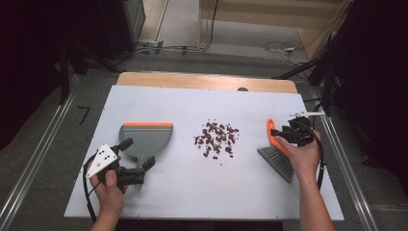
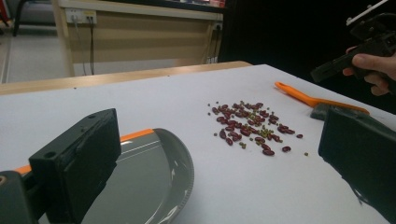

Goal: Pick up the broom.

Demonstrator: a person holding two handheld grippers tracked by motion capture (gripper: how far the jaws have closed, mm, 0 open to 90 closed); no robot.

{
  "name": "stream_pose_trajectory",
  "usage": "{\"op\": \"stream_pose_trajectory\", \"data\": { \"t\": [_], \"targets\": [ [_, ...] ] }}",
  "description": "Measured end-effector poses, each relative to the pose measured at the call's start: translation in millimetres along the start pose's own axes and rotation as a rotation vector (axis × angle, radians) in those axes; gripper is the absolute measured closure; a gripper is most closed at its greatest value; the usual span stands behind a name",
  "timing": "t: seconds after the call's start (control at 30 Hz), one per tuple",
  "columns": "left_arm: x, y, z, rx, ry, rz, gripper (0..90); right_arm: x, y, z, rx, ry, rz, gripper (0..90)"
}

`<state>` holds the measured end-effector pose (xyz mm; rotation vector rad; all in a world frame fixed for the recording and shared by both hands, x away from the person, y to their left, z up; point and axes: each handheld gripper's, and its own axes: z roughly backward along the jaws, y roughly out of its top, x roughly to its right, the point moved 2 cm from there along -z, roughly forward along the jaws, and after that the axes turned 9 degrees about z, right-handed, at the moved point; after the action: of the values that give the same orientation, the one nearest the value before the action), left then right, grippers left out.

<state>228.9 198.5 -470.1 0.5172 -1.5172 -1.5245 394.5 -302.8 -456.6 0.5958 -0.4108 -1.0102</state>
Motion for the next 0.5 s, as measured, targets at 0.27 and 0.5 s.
{"op": "stream_pose_trajectory", "data": {
  "t": [0.27, 0.5],
  "targets": [
    [1.4, -0.4, -0.6, -0.008, -0.007, -0.007, 0.0, -2.6, -8.8, -13.0, -0.065, 0.037, -0.010, 55.1],
    [2.5, -2.3, -3.1, -0.018, -0.012, -0.009, 0.0, -2.7, -14.1, -24.1, -0.106, 0.015, -0.019, 60.6]
  ]
}}
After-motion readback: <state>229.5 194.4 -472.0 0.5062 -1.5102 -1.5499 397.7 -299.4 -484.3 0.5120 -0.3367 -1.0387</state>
